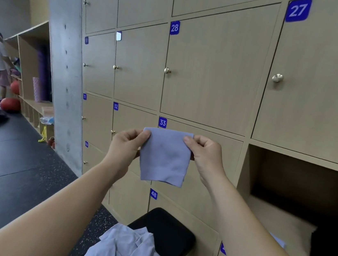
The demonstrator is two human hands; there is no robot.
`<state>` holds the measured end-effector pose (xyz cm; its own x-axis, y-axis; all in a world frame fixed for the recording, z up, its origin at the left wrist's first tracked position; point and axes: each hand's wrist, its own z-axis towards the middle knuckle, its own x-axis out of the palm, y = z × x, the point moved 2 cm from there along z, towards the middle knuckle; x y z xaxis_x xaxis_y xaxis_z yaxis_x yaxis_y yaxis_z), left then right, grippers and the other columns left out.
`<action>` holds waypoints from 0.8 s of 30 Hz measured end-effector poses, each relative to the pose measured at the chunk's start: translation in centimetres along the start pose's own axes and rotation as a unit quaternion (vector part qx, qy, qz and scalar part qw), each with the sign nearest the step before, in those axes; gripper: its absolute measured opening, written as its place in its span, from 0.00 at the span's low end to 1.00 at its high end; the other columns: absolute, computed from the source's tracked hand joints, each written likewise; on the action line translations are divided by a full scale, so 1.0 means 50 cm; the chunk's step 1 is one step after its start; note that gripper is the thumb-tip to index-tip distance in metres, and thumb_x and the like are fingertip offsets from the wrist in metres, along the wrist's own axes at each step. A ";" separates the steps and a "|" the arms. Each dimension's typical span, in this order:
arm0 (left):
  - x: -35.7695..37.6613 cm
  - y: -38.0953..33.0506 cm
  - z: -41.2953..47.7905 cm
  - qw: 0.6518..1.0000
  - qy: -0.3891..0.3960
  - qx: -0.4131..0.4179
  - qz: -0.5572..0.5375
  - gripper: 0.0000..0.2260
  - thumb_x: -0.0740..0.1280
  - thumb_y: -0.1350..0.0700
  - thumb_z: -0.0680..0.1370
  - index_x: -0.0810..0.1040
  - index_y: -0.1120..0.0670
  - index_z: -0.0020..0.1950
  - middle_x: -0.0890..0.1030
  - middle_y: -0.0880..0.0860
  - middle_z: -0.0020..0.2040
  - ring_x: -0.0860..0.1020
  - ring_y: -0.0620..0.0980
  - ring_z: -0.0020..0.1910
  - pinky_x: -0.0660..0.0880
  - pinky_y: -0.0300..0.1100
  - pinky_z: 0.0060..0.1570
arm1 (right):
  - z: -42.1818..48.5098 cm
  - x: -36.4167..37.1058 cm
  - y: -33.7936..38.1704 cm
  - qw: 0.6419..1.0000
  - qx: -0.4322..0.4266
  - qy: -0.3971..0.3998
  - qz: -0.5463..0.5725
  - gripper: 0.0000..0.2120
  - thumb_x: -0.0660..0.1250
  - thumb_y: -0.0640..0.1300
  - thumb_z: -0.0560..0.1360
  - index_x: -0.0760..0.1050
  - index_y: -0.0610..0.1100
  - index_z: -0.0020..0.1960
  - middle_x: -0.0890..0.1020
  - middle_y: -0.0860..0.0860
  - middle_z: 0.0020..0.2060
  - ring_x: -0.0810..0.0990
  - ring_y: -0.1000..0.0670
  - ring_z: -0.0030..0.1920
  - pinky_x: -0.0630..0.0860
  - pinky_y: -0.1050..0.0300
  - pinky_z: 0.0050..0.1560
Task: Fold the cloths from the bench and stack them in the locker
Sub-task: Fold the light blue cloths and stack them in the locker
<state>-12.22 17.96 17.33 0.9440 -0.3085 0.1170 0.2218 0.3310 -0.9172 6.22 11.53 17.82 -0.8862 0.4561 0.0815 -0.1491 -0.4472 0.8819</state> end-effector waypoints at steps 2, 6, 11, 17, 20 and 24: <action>0.006 -0.001 -0.002 1.000 -0.002 -0.004 0.010 0.11 0.66 0.52 0.81 0.82 0.58 0.49 0.80 0.52 0.42 0.76 0.49 0.41 0.73 0.46 0.45 | 0.002 -0.002 -0.006 1.000 0.002 -0.004 0.005 0.09 0.69 0.39 0.76 0.77 0.33 0.42 0.77 0.43 0.34 0.72 0.49 0.36 0.70 0.53 0.40; 0.015 0.005 -0.004 1.000 -0.021 0.007 0.016 0.05 0.67 0.60 0.79 0.82 0.56 0.49 0.85 0.50 0.43 0.80 0.47 0.41 0.76 0.47 0.48 | 0.001 -0.009 -0.020 1.000 0.000 -0.007 -0.012 0.13 0.70 0.42 0.73 0.71 0.38 0.34 0.72 0.44 0.32 0.67 0.48 0.35 0.66 0.52 0.39; 0.022 0.019 -0.005 0.999 -0.043 0.000 0.015 0.08 0.67 0.65 0.77 0.82 0.53 0.47 0.85 0.50 0.41 0.81 0.48 0.41 0.78 0.47 0.47 | -0.005 -0.024 -0.032 0.998 -0.001 -0.027 -0.051 0.14 0.71 0.39 0.74 0.69 0.43 0.32 0.71 0.45 0.30 0.67 0.49 0.34 0.67 0.52 0.39; 0.035 0.021 -0.013 0.999 -0.041 0.005 0.023 0.08 0.68 0.64 0.77 0.81 0.51 0.48 0.85 0.49 0.42 0.81 0.46 0.40 0.77 0.40 0.43 | -0.018 -0.038 -0.025 0.998 0.048 -0.044 -0.014 0.13 0.73 0.38 0.72 0.69 0.43 0.50 0.81 0.40 0.45 0.80 0.47 0.38 0.78 0.56 0.36; 0.047 0.028 -0.024 0.998 -0.010 0.013 0.065 0.08 0.69 0.63 0.76 0.82 0.51 0.49 0.85 0.48 0.42 0.81 0.43 0.40 0.77 0.36 0.41 | -0.029 -0.043 -0.022 0.997 0.071 -0.013 -0.036 0.24 0.76 0.43 0.70 0.66 0.44 0.60 0.82 0.46 0.44 0.82 0.51 0.41 0.77 0.59 0.40; 0.066 0.051 -0.041 0.992 0.054 -0.004 0.117 0.07 0.69 0.62 0.76 0.82 0.51 0.50 0.86 0.50 0.43 0.82 0.45 0.41 0.79 0.41 0.45 | -0.037 -0.036 -0.038 0.986 0.085 0.074 -0.124 0.14 0.75 0.45 0.71 0.77 0.45 0.53 0.84 0.49 0.41 0.82 0.53 0.41 0.76 0.59 0.43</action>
<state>-9.06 15.96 14.59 0.9374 -0.3186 -0.1407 -0.0025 0.3978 -0.9175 7.30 10.13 15.15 -0.8873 0.4134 -0.2045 -0.3056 -0.1947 0.9320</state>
